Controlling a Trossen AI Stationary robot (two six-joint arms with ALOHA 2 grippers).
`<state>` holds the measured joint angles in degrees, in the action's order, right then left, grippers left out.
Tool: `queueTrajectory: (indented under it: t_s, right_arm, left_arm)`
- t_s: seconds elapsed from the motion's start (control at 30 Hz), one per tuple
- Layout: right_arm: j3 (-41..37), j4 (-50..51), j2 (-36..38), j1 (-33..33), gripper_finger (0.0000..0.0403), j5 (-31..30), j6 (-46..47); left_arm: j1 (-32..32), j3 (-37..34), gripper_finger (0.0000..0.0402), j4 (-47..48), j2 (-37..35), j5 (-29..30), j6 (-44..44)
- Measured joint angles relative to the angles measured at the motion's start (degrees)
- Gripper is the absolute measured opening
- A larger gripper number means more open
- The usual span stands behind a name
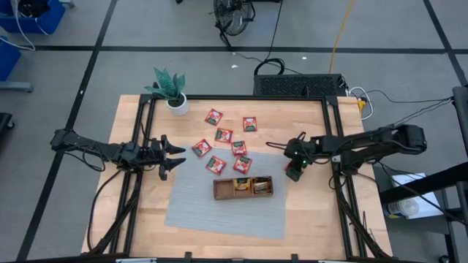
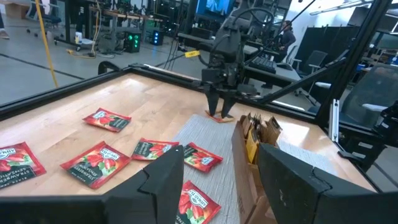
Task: Pick & Place Tea
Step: Put the yellow tea bag into the middle compartment of the wood organizer
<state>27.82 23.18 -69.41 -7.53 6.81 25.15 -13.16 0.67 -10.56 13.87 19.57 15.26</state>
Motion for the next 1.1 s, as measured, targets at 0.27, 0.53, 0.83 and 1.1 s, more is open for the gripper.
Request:
queueTrajectory:
  t_s: [0.27, 0.53, 0.83, 1.1]
  right_arm:
    - [-0.1, -0.3, 8.4, 8.5, 0.0128, -19.1, -8.2]
    - [4.3, 6.0, 11.6, 20.9, 0.0098, -43.2, -16.0]
    - [4.6, 9.1, 10.6, 18.7, 0.0101, -34.1, -17.6]
    - [3.8, 12.5, 7.3, 13.9, 0.0098, -31.8, -8.0]
  left_arm:
    - [0.0, 0.0, 0.0205, 0.0, 0.0, 0.0, 0.0]
    - [0.0, 0.0, 0.0205, 0.0, 0.0, 0.0, 0.0]
    - [0.0, 0.0, 0.0205, 0.0, 0.0, 0.0, 0.0]
    - [0.0, 0.0, 0.0205, 0.0, 0.0, 0.0, 0.0]
